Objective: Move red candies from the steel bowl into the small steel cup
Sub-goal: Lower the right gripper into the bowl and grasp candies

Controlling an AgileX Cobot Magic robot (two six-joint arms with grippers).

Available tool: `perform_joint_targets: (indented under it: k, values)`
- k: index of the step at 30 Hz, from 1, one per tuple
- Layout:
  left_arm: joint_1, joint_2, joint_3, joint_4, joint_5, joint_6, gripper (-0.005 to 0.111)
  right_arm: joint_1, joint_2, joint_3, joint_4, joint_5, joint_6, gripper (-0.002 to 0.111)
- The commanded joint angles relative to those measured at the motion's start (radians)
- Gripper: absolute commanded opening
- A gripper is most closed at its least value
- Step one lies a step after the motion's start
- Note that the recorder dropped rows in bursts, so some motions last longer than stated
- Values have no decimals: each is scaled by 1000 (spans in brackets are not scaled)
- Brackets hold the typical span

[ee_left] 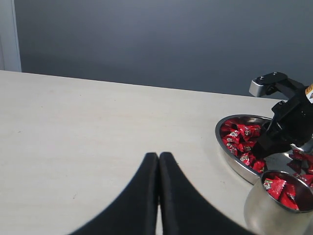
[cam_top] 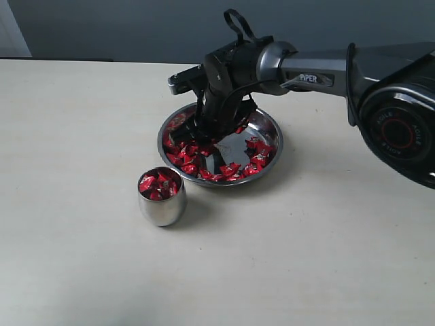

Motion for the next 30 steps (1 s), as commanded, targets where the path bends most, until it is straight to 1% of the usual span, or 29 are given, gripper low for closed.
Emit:
perform_joint_targets:
  k: [1, 13, 14, 16, 20, 21, 30]
  values:
    - [-6, -5, 2, 0, -6, -3, 0, -6, -3, 4, 6, -1, -6, 36]
    - [-6, -5, 2, 0, -6, -3, 0, -6, 15, 4, 11, 11, -6, 36]
    - [-6, -5, 2, 0, -6, -3, 0, -6, 19, 4, 13, 13, -6, 35]
    - [-6, -5, 2, 0, -6, -3, 0, -6, 23, 4, 23, 10, -6, 27]
    - [-6, -5, 2, 0, -6, -3, 0, -6, 27, 4, 25, 7, -6, 1]
    - [-6, -5, 2, 0, -6, -3, 0, -6, 27, 4, 25, 7, -4, -1]
    - [-6, -5, 2, 0, -6, -3, 0, -6, -42, 4, 25, 54, -2, -1]
